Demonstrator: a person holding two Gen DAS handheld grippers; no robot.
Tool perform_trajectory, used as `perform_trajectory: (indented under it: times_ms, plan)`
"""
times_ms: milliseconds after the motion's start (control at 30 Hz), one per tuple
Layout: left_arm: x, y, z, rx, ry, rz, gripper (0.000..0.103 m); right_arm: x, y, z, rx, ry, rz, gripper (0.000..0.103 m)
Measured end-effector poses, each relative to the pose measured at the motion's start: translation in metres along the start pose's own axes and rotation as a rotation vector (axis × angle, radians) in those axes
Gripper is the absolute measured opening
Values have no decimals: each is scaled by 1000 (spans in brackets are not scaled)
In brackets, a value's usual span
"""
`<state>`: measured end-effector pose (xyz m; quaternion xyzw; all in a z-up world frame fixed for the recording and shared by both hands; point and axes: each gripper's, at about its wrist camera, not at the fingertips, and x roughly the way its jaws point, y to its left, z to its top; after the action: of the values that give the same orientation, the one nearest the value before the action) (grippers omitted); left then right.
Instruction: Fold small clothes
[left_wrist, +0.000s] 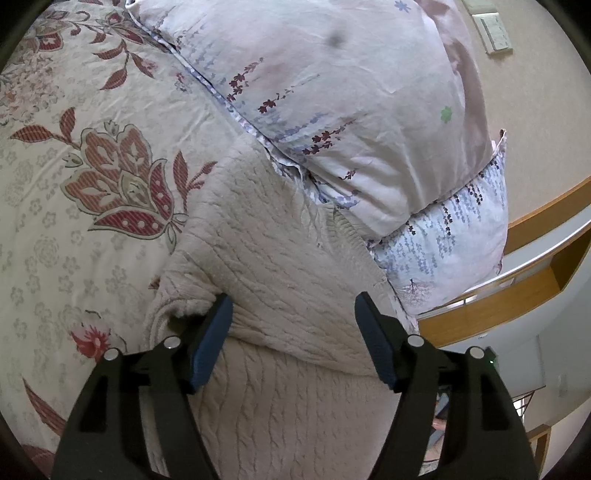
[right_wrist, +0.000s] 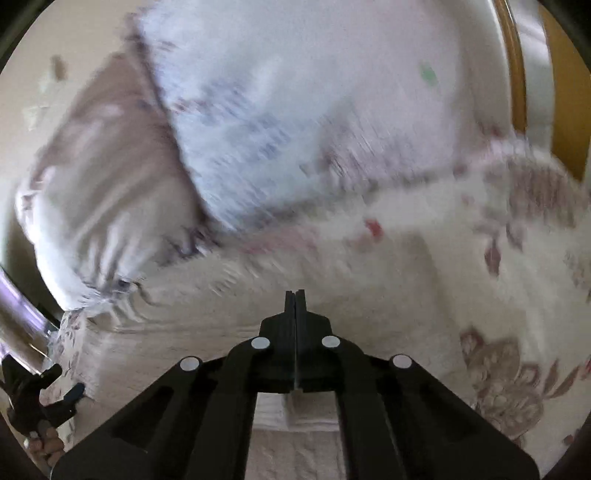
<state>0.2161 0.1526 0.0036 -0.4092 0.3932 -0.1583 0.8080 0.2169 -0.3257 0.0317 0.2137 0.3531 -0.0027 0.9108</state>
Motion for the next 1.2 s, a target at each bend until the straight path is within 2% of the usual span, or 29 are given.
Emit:
perform_trajectory:
  times_ms: [100, 167, 233, 267, 400, 467, 533, 600, 733, 833, 900, 967, 1133, 1167, 1200]
  plan:
    - [0, -1, 0, 4, 0, 2, 69, 9, -17, -5, 74, 87, 70, 1]
    - [1, -1, 0, 3, 2, 2, 69, 10, -23, -5, 125, 130, 124, 9]
    - [0, -2, -1, 5, 3, 4, 71, 13, -24, -4, 142, 159, 156, 37]
    - [-1, -4, -1, 8, 3, 6, 72, 13, -23, -3, 141, 163, 167, 37]
    - [-5, -10, -4, 43, 0, 16, 74, 19, -12, -3, 102, 188, 183, 37]
    - [-7, -8, -3, 42, -4, 19, 74, 27, -5, -7, 75, 208, 180, 32]
    - [-8, -5, -1, 29, -9, 18, 74, 26, 0, -11, 40, 202, 179, 13]
    - [-8, -3, 1, 22, -10, 21, 74, 24, 8, -12, -2, 189, 185, 9]
    - [-8, -3, 1, 28, -10, 28, 74, 6, 27, -1, -75, 47, 162, 8]
    - [-8, -4, 0, 29, -4, 27, 74, -4, 31, 8, -69, -29, 151, 8]
    - [-7, -4, 0, 31, -5, 28, 74, 2, 27, 8, -71, -22, 97, 8]
    - [-7, -4, 0, 33, -3, 28, 74, 15, 19, 3, -55, 28, 42, 8]
    - [-5, -3, 2, 31, -1, 33, 74, 30, 7, -8, -14, 103, 15, 9]
    - [-5, -3, 2, 29, -1, 33, 74, 30, 7, -7, -9, 111, 15, 11]
    - [-5, -3, 3, 27, 0, 31, 74, 29, 6, -6, 3, 118, 21, 18]
